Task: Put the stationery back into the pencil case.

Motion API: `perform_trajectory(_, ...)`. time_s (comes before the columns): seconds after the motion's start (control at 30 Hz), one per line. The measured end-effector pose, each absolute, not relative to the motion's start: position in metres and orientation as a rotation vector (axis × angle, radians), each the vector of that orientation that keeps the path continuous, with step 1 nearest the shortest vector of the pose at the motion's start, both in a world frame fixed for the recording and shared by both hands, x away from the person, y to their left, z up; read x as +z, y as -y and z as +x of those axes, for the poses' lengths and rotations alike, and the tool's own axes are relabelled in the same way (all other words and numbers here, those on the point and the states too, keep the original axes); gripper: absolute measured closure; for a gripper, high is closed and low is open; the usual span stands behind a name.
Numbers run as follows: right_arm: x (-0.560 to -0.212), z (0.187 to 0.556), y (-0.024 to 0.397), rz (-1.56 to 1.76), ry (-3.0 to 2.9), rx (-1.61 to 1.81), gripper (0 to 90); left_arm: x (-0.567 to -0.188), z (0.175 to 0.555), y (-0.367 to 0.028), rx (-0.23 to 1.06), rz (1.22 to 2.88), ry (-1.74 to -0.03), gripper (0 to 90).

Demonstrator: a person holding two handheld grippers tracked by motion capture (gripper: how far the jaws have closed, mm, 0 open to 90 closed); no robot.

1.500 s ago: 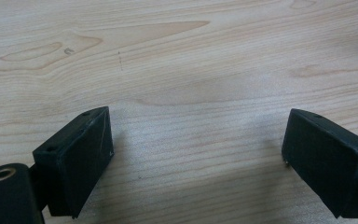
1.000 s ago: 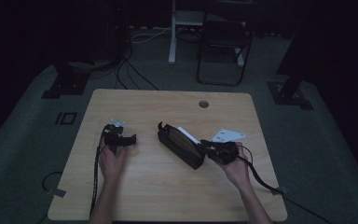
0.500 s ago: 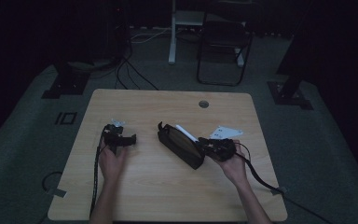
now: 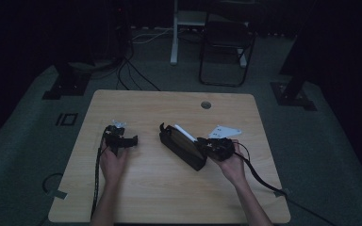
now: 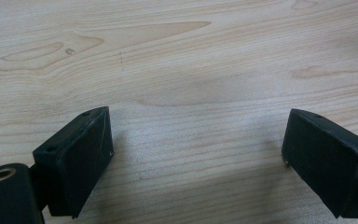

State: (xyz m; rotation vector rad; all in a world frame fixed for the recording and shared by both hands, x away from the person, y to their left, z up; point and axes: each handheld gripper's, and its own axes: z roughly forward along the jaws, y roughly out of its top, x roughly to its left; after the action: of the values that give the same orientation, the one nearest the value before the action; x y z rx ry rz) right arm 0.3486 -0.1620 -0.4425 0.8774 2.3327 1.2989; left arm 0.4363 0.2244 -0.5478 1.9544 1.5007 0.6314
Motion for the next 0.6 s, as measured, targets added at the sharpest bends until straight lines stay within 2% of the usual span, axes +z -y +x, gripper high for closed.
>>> perform_trajectory(0.6, -0.439, 0.356, 0.152, 0.877, -2.336, 1.304, 78.8, -0.548, 0.436, -0.224, 0.631, 1.955, -1.500, 9.1)
